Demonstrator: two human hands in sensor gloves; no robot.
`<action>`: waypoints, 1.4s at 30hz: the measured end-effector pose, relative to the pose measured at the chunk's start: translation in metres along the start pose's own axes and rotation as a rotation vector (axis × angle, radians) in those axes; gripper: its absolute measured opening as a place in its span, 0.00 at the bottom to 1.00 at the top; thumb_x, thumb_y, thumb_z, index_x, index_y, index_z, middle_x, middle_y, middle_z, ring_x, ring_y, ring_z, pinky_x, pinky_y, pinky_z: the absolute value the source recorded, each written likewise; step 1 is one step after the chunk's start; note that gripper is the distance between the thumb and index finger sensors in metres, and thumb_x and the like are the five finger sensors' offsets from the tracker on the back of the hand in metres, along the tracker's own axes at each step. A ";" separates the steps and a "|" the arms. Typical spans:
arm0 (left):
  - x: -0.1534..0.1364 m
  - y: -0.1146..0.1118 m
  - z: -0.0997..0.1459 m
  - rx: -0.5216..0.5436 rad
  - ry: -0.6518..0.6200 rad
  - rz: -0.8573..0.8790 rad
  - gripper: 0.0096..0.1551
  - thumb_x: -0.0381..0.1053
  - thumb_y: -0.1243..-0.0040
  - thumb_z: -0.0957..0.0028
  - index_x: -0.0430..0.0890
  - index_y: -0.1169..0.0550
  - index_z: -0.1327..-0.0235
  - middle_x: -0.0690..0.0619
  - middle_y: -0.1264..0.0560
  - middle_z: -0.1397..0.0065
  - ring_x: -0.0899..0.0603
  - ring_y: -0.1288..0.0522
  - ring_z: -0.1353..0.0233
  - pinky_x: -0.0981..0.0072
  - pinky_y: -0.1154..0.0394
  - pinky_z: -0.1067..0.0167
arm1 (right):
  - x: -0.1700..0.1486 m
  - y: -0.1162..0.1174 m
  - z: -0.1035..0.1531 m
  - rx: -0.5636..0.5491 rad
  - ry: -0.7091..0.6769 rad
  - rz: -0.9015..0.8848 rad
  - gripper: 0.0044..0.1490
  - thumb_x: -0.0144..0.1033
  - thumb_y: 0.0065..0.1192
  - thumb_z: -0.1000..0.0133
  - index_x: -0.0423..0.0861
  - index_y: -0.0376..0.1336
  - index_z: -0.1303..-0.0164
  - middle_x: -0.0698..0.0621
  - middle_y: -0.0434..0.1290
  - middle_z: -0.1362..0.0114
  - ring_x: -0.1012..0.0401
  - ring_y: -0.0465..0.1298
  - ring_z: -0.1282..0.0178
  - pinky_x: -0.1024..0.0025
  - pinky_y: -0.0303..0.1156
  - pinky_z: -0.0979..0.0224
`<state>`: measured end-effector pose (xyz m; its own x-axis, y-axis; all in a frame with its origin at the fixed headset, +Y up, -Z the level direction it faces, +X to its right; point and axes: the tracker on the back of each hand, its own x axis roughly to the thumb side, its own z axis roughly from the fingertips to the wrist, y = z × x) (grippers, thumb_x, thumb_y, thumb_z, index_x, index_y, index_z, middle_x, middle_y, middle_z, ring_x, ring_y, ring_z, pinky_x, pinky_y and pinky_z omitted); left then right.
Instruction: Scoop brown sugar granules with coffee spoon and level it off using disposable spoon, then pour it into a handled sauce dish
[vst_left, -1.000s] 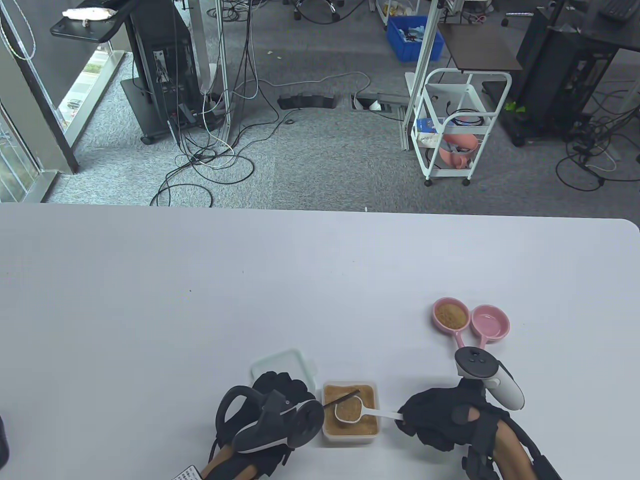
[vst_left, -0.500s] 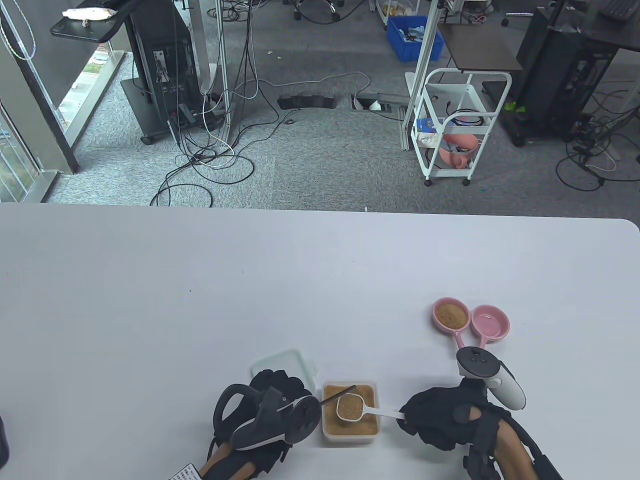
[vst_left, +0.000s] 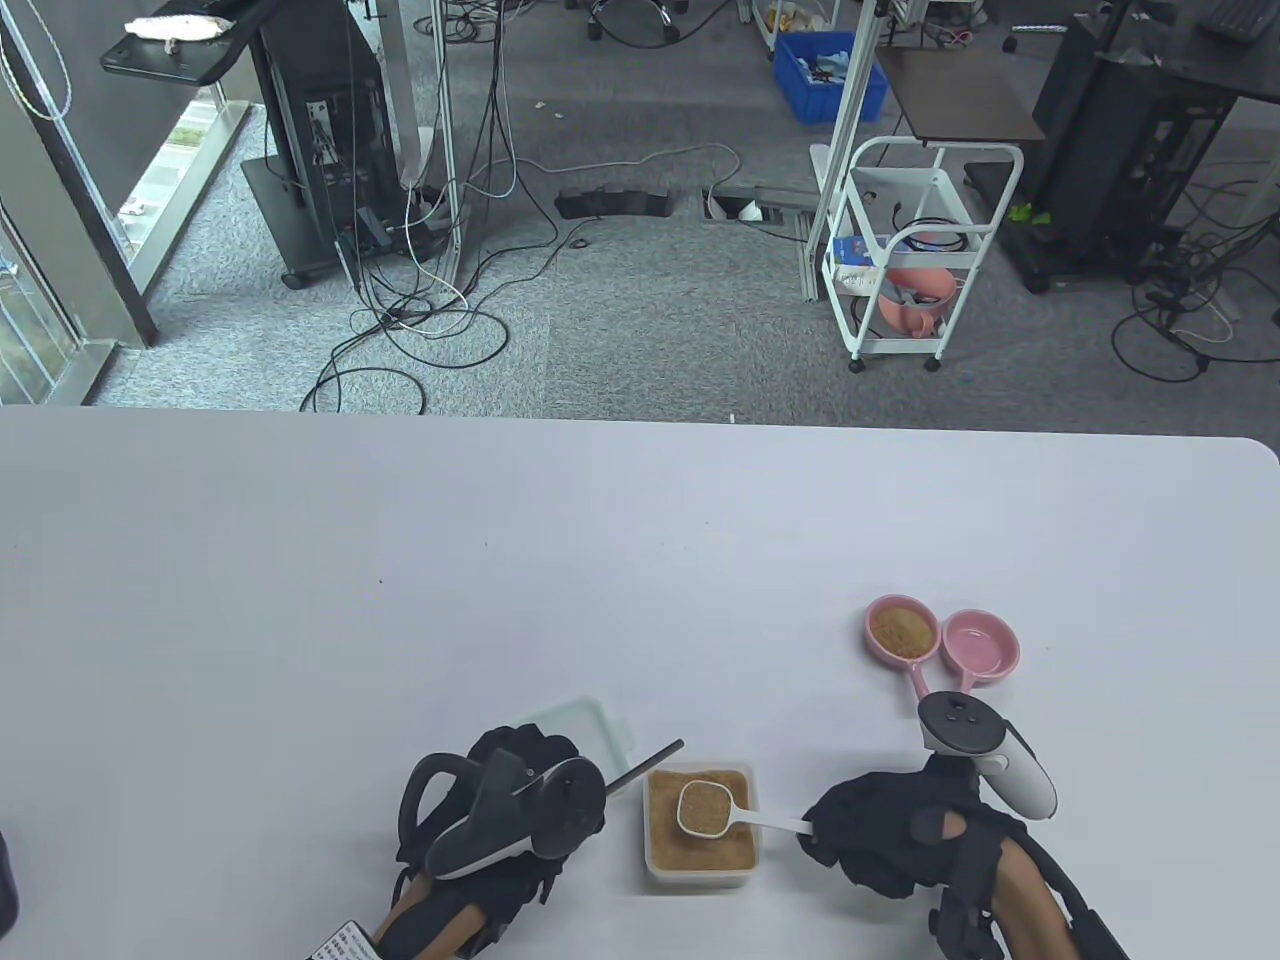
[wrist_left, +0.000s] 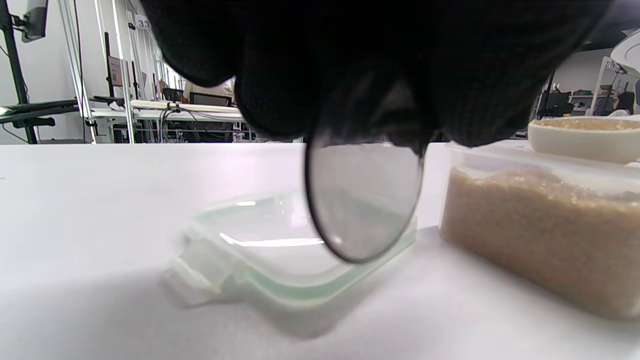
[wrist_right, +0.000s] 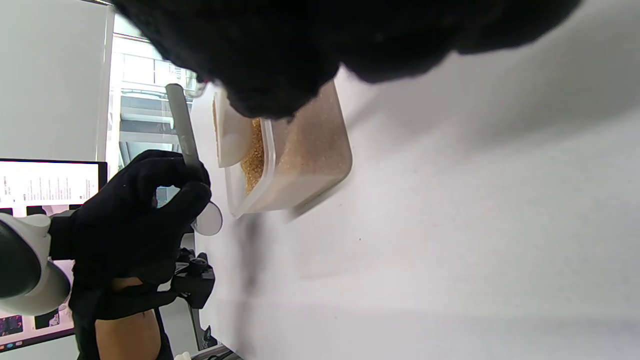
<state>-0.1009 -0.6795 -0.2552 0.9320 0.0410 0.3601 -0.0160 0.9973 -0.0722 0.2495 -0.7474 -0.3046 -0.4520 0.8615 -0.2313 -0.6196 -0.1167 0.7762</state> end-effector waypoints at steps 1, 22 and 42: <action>0.001 -0.002 -0.001 -0.015 -0.002 -0.004 0.21 0.67 0.33 0.56 0.63 0.16 0.52 0.66 0.19 0.43 0.50 0.18 0.36 0.49 0.29 0.26 | 0.000 0.000 0.000 0.000 0.000 0.000 0.27 0.45 0.64 0.44 0.40 0.75 0.45 0.54 0.83 0.67 0.57 0.80 0.80 0.52 0.76 0.55; 0.001 -0.005 -0.001 -0.046 -0.009 -0.013 0.21 0.67 0.33 0.56 0.63 0.16 0.52 0.66 0.19 0.43 0.50 0.18 0.36 0.49 0.29 0.26 | 0.000 -0.001 0.001 -0.010 -0.005 0.004 0.27 0.45 0.64 0.44 0.40 0.75 0.45 0.54 0.83 0.67 0.57 0.80 0.80 0.52 0.76 0.55; 0.000 -0.012 -0.003 -0.074 -0.007 0.001 0.21 0.67 0.33 0.56 0.63 0.16 0.52 0.66 0.18 0.43 0.50 0.18 0.36 0.49 0.29 0.26 | 0.000 -0.001 0.001 -0.012 -0.007 0.006 0.27 0.45 0.64 0.44 0.40 0.75 0.45 0.54 0.83 0.67 0.57 0.80 0.80 0.52 0.76 0.55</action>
<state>-0.0998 -0.6919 -0.2576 0.9293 0.0427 0.3668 0.0101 0.9900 -0.1407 0.2510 -0.7467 -0.3046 -0.4508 0.8645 -0.2224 -0.6247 -0.1277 0.7703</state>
